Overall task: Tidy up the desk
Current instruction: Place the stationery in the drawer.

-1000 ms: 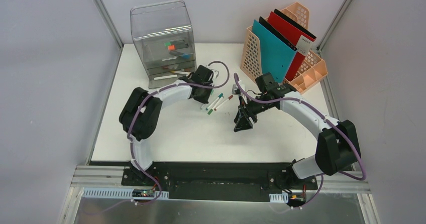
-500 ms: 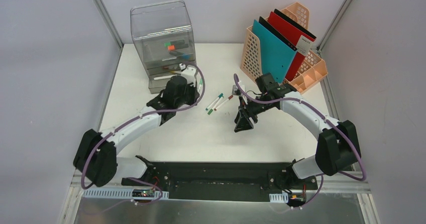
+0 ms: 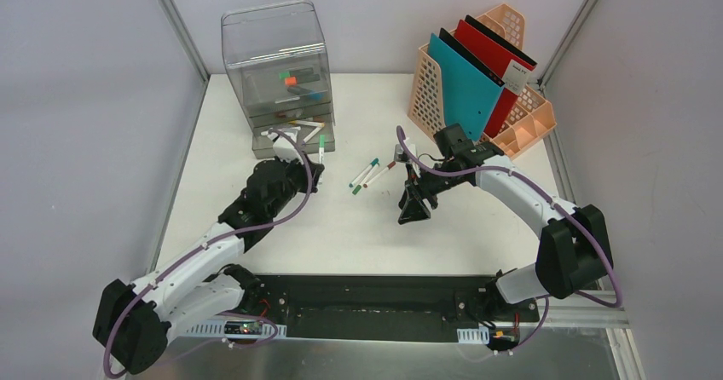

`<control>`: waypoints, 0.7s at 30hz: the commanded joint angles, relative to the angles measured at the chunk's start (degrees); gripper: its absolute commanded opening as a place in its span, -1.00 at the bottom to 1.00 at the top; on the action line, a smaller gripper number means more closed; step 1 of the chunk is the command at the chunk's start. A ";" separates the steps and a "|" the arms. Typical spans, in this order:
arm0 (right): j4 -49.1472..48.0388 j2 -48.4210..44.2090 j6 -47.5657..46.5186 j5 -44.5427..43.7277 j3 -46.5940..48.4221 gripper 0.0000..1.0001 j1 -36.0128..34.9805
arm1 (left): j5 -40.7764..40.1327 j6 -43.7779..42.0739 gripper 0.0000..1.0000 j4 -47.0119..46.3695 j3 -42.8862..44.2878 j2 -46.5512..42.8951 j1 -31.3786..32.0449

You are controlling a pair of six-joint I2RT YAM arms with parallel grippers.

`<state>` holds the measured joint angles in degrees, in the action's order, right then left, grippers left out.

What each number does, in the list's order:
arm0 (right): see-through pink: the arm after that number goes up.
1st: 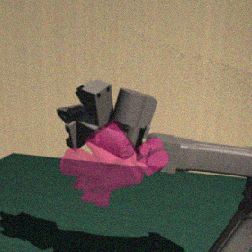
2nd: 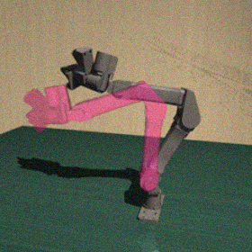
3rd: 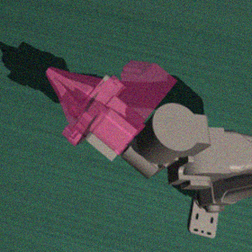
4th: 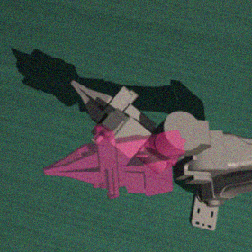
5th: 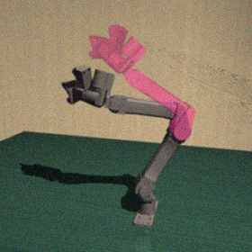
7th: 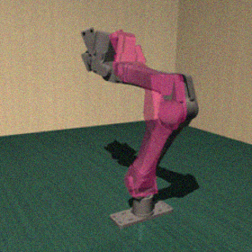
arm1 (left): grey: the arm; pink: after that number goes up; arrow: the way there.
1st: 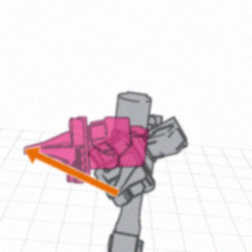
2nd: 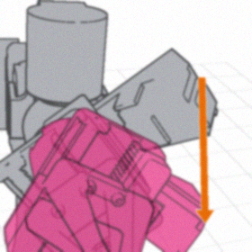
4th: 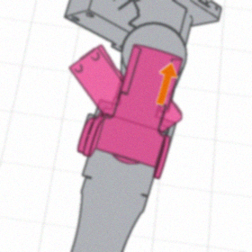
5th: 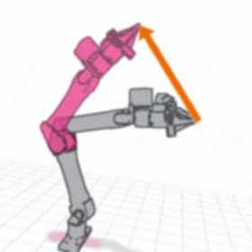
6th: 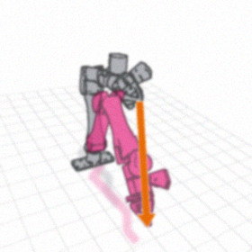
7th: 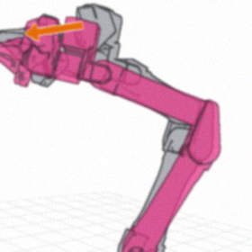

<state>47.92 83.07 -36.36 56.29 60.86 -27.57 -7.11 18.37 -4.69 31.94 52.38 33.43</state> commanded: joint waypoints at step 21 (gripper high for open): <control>0.02 -2.47 -1.70 0.61 2.47 0.23 0.17 | -14.00 8.51 -1.00 -9.45 -4.61 -3.36 -1.69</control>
<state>47.92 83.07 -36.40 56.16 60.86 -27.57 -16.53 23.27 -8.10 27.35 47.22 33.15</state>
